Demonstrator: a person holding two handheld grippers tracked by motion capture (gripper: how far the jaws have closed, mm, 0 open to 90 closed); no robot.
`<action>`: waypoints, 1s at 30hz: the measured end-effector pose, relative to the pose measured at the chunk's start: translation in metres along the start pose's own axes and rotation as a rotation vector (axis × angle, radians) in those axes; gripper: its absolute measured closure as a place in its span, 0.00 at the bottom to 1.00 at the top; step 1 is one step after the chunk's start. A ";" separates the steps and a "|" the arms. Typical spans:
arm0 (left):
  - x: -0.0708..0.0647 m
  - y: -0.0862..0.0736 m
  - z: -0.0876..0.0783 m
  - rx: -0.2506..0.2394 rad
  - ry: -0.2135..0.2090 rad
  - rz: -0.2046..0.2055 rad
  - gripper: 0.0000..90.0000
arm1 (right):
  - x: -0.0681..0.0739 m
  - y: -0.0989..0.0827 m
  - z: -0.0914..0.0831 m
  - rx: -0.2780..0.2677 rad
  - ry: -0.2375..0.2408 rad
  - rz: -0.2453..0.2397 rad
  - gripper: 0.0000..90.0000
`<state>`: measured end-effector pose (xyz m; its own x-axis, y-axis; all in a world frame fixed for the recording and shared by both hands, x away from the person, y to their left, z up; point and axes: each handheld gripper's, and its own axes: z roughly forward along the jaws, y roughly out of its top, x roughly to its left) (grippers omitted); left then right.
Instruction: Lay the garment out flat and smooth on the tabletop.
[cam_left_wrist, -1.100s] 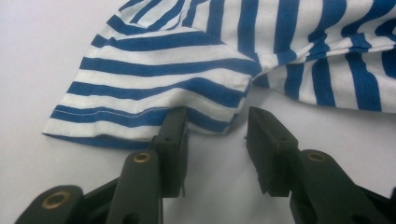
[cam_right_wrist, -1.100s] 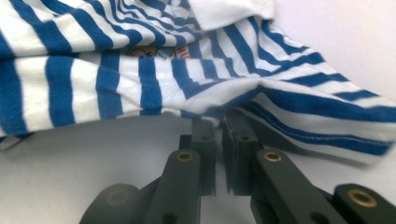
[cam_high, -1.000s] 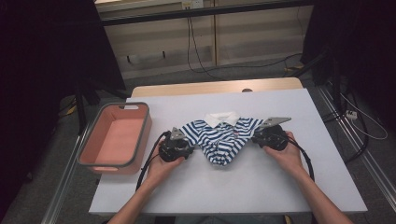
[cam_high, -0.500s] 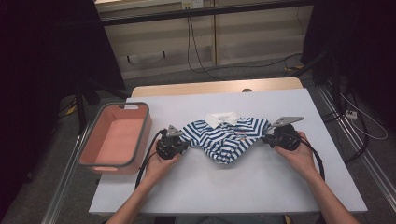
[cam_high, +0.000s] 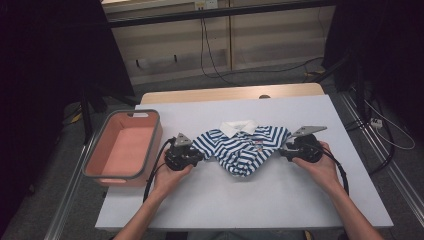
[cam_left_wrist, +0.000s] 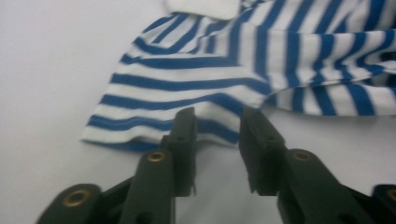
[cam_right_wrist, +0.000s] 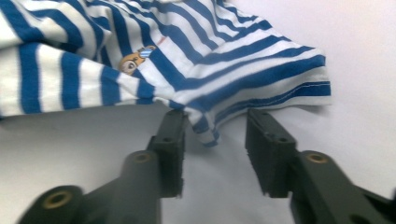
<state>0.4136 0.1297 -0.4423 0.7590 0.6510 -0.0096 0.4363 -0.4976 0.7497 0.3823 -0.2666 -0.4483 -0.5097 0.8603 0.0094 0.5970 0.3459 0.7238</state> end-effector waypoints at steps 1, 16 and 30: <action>-0.005 0.001 0.000 -0.005 -0.008 0.015 0.72 | 0.001 0.000 -0.002 0.002 0.002 0.003 0.61; -0.074 0.016 0.014 -0.002 -0.144 0.153 0.60 | 0.070 -0.012 -0.009 -0.004 0.165 -0.112 0.58; -0.089 0.015 0.023 0.046 -0.174 0.225 0.68 | 0.098 -0.001 -0.003 -0.082 0.242 -0.159 0.60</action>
<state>0.3640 0.0507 -0.4456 0.9091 0.4149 0.0369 0.2660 -0.6465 0.7150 0.3298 -0.1834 -0.4462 -0.7311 0.6805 0.0485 0.4512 0.4291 0.7825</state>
